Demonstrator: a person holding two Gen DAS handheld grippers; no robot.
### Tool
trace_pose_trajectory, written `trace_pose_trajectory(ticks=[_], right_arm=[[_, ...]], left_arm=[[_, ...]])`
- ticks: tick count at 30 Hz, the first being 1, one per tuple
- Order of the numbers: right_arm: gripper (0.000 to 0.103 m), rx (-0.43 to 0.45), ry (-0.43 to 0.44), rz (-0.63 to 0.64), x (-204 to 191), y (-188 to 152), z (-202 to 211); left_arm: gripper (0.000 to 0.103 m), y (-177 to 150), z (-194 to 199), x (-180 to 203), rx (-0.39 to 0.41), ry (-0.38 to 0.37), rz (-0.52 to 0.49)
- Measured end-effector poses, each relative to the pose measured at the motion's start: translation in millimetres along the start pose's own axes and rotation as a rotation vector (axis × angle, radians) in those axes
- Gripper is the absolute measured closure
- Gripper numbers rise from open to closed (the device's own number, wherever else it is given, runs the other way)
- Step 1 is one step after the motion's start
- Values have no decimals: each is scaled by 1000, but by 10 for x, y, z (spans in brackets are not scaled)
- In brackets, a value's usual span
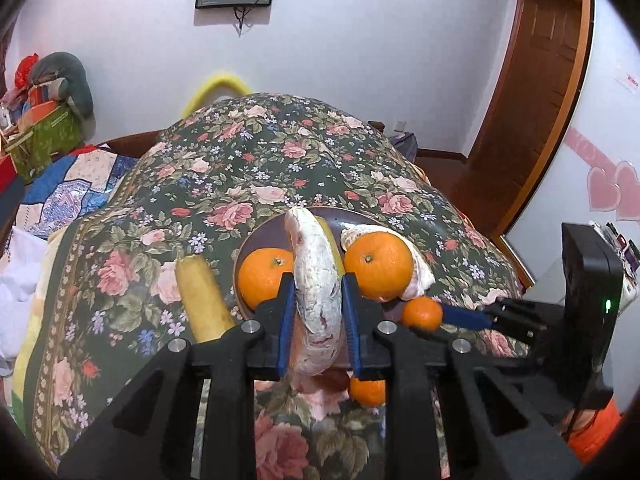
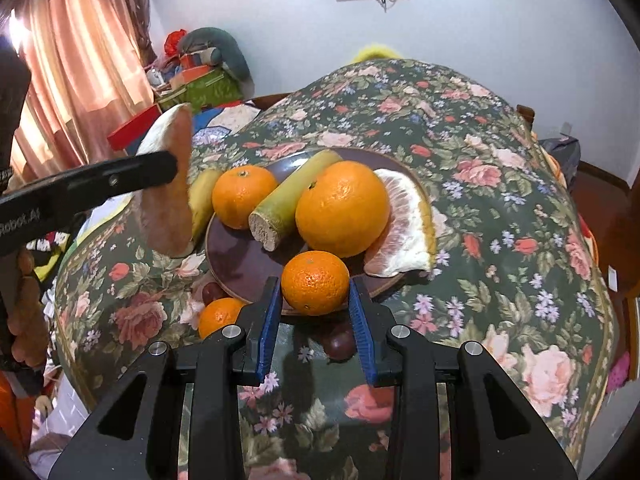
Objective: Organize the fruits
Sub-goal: 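Carry the white root onto the plate with the left tool while the right tool carries a mandarin there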
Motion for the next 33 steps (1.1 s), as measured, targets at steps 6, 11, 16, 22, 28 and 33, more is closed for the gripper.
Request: trace_pose_trajectory(ticks=[6, 11, 16, 22, 28, 33], right_arm=[[72, -20, 16, 7, -24, 28, -131], [72, -37, 35, 6, -9, 55, -199], [71, -56, 64, -5, 6, 49, -257], [71, -62, 57, 4, -19, 54, -266], [65, -50, 25, 4, 5, 61, -212], [63, -31, 10, 0, 20, 54, -96]], left_arm=[[81, 56, -195, 29, -5, -13, 14], [81, 48, -360, 44, -35, -19, 8], [81, 6, -504, 32, -68, -26, 7], [81, 17, -476, 66, -60, -27, -12], [77, 26, -412, 65, -59, -25, -10], [71, 45, -250, 82, -33, -20, -11]])
Point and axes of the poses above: each gripper's, at about its wrist camera, not at the fingertips, and z roughly against the way its jaws point, x to its right, y to its top, the point moved 3 cm from there along -z, roughly the way its jaws point, and after that the axes turned 2 degrees about -z, right-handed, at the moved point
